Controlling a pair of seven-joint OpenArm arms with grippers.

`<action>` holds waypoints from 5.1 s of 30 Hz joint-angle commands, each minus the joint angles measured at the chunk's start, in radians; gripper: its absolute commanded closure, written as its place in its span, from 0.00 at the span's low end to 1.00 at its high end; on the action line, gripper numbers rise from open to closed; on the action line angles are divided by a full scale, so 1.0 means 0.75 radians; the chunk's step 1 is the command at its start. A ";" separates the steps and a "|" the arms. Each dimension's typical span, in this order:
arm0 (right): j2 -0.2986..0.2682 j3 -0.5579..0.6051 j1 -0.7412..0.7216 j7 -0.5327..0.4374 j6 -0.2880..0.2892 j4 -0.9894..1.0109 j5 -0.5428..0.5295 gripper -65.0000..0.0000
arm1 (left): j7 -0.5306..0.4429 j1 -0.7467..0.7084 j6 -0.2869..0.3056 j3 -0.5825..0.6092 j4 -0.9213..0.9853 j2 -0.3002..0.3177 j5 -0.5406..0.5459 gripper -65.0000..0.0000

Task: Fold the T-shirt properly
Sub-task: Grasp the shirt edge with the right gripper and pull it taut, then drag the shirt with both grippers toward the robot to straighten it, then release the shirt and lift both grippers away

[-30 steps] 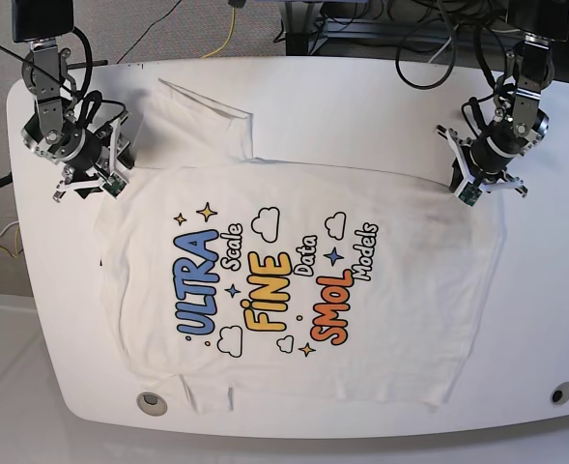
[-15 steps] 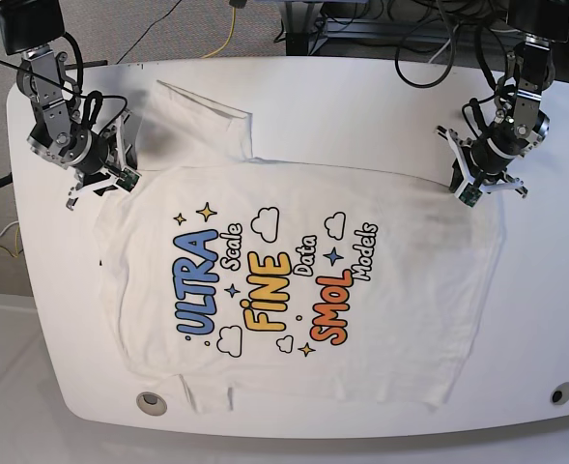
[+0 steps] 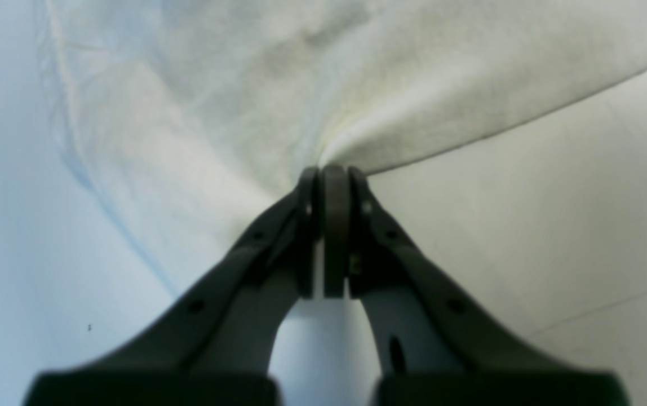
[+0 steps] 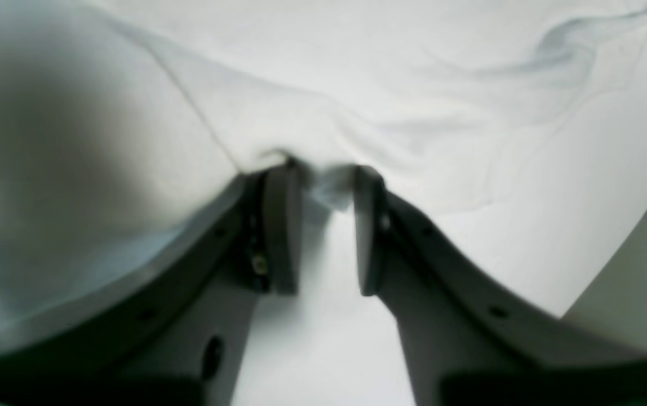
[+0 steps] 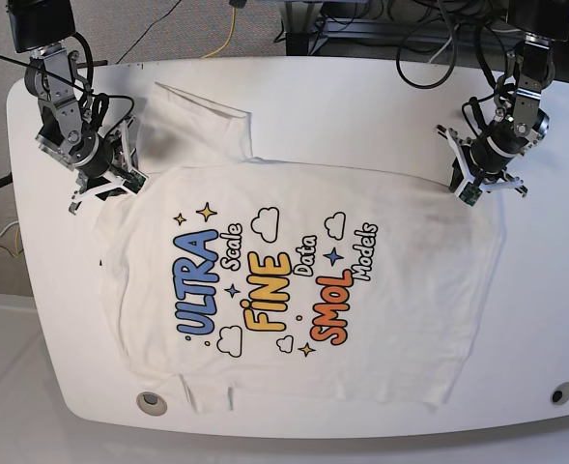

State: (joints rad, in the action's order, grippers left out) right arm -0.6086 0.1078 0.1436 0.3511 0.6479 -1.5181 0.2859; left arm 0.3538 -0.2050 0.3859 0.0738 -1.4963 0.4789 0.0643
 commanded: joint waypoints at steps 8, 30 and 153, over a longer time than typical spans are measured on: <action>0.012 0.020 0.025 0.102 -0.068 0.019 0.140 1.00 | 0.061 -0.016 0.028 -0.001 -0.015 0.015 -0.017 1.00; -0.174 0.010 0.023 0.306 -0.174 -0.217 -0.018 1.00 | 0.132 -0.015 0.042 -0.003 -0.068 0.028 0.003 1.00; 0.094 -0.625 0.583 0.683 0.013 -0.636 -1.608 0.31 | 0.241 -0.390 0.260 -0.633 -0.512 -0.024 0.384 0.86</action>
State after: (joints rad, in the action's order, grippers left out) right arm -0.5236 -0.3523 0.5812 0.8738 0.6544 -1.9812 -0.8986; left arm 0.5381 -0.5209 0.5789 -0.3725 -1.8500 0.4522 0.3397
